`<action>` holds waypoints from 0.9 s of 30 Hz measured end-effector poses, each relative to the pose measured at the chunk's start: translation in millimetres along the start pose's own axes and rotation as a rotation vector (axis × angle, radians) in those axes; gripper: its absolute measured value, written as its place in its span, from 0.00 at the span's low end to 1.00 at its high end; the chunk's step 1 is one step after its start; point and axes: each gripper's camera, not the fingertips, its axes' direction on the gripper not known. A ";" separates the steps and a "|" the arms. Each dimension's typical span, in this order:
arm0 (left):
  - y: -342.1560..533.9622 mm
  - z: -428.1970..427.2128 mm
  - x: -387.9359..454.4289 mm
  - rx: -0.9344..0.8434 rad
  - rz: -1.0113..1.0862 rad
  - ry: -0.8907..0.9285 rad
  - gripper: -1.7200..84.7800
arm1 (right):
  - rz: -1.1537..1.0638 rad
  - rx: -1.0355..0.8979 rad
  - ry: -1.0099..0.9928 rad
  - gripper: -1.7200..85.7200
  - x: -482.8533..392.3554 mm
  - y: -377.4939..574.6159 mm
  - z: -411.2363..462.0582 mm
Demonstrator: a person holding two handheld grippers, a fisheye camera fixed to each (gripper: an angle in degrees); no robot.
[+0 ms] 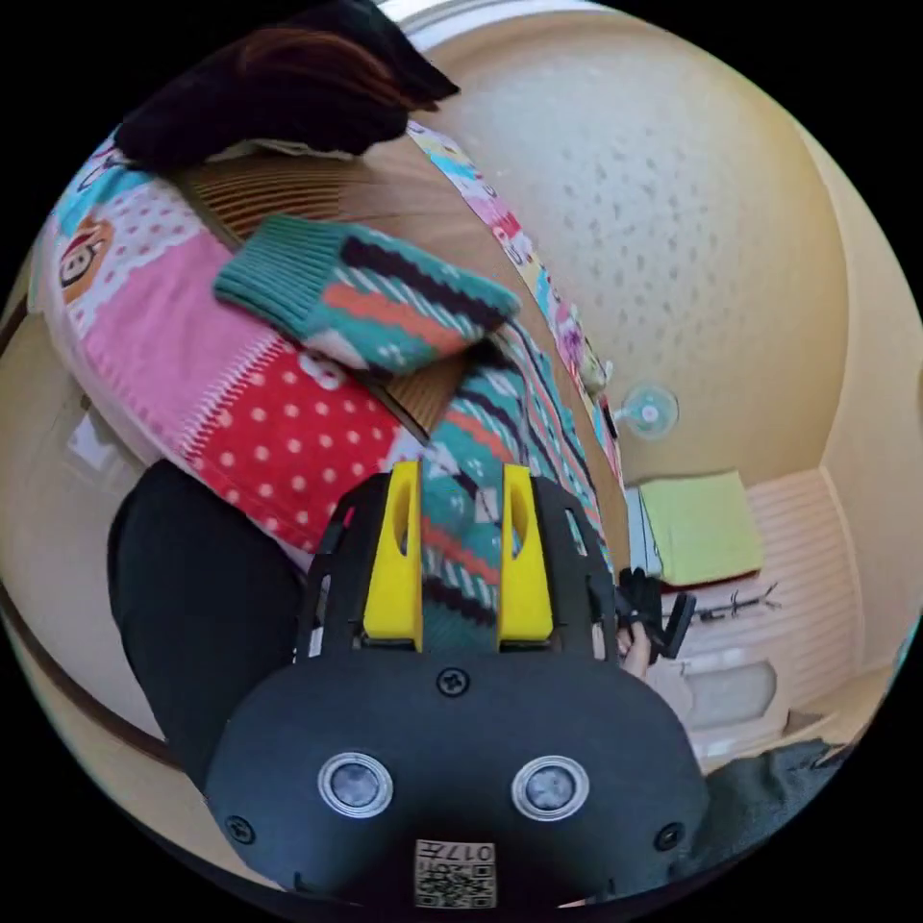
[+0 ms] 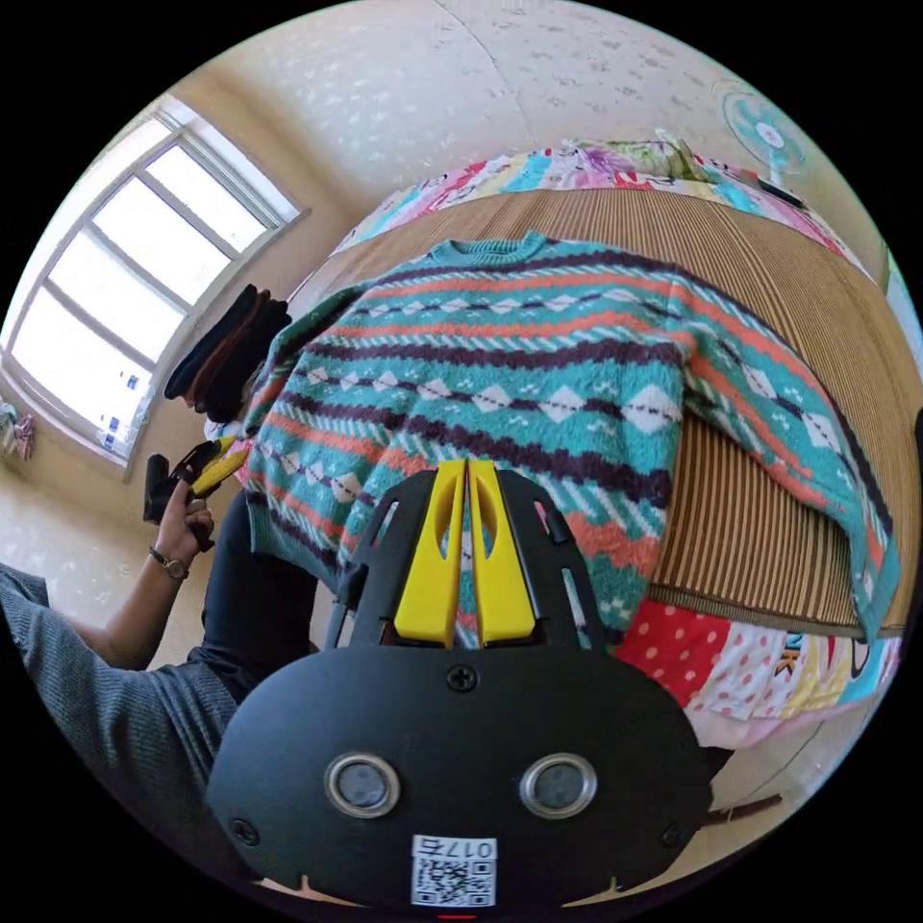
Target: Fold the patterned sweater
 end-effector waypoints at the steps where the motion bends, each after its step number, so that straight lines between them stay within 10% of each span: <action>1: -5.6 -3.0 -7.8 0.013 -0.025 0.002 0.18 | -0.011 -0.004 0.007 0.02 0.7 -3.7 5.4; 10: -51.2 -4.9 -67.5 0.110 -0.239 0.165 0.10 | -0.054 0.051 -0.090 0.03 47.5 -11.3 50.0; 20: -65.4 -76.5 162.4 0.486 0.362 0.194 0.07 | -0.067 0.106 -0.165 0.03 85.8 4.8 42.0; 27: 23.1 148.9 336.9 0.025 0.765 0.375 0.14 | -0.053 0.112 -0.221 0.02 111.6 9.5 33.8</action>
